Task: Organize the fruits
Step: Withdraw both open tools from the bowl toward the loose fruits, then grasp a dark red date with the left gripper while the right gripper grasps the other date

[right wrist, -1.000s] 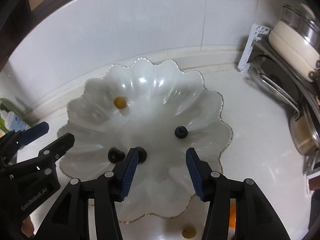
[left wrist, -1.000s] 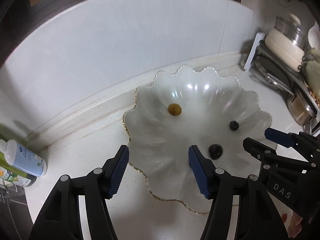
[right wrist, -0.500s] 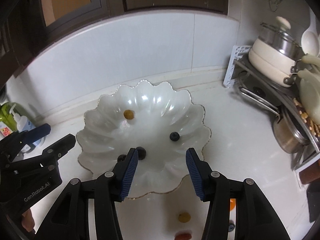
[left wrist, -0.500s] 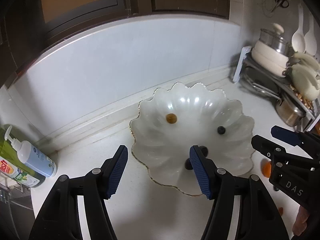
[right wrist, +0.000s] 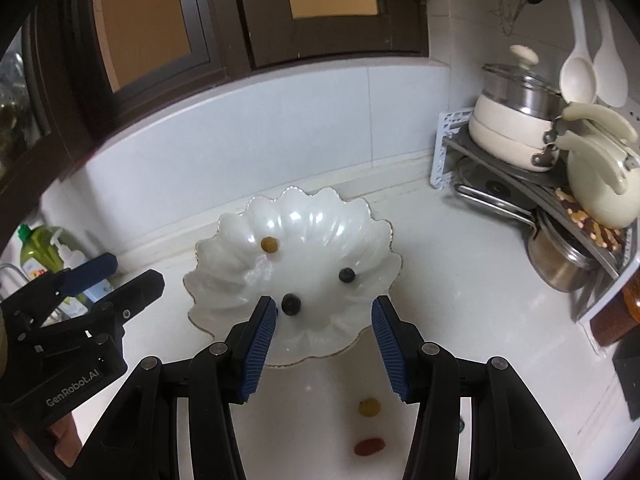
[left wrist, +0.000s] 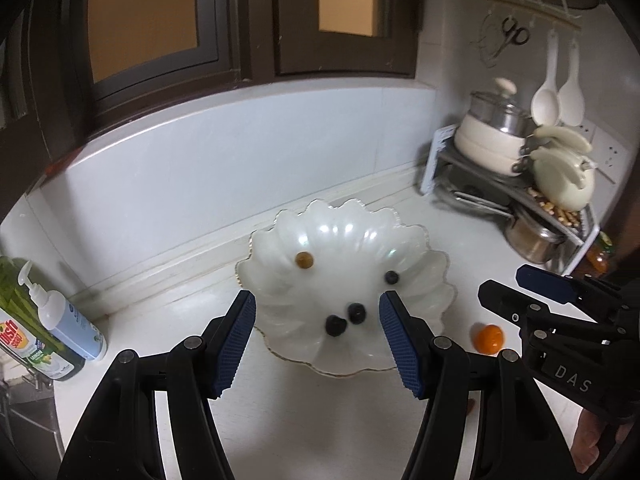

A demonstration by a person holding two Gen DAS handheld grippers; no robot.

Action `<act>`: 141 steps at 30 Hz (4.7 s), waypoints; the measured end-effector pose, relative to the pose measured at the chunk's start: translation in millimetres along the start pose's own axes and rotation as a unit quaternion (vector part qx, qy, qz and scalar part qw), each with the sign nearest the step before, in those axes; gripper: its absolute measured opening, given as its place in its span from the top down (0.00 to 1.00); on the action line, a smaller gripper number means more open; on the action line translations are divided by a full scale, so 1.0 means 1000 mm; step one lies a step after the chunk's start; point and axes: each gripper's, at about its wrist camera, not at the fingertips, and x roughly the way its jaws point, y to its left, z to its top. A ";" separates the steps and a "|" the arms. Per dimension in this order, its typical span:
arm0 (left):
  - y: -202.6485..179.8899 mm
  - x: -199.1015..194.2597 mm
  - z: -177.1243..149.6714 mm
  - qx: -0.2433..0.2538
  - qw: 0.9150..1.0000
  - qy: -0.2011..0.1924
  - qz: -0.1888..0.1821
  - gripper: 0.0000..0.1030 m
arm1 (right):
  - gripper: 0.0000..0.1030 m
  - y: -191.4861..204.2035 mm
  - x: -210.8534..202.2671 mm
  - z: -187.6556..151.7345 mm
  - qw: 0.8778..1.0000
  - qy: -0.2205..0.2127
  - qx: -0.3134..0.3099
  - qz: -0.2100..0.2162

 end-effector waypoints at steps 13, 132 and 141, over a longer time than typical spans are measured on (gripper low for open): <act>-0.026 -0.031 -0.008 0.028 0.999 -0.021 -0.039 0.38 | 0.50 -0.011 -0.053 -0.022 0.998 -0.054 -0.001 -0.044; -0.141 0.077 -0.147 0.209 0.956 0.051 -0.198 0.50 | 0.52 -0.099 -0.007 -0.216 0.962 -0.011 0.176 -0.210; -0.144 0.092 -0.151 0.204 0.955 0.074 -0.205 0.58 | 0.63 -0.102 0.002 -0.217 0.963 0.002 0.173 -0.205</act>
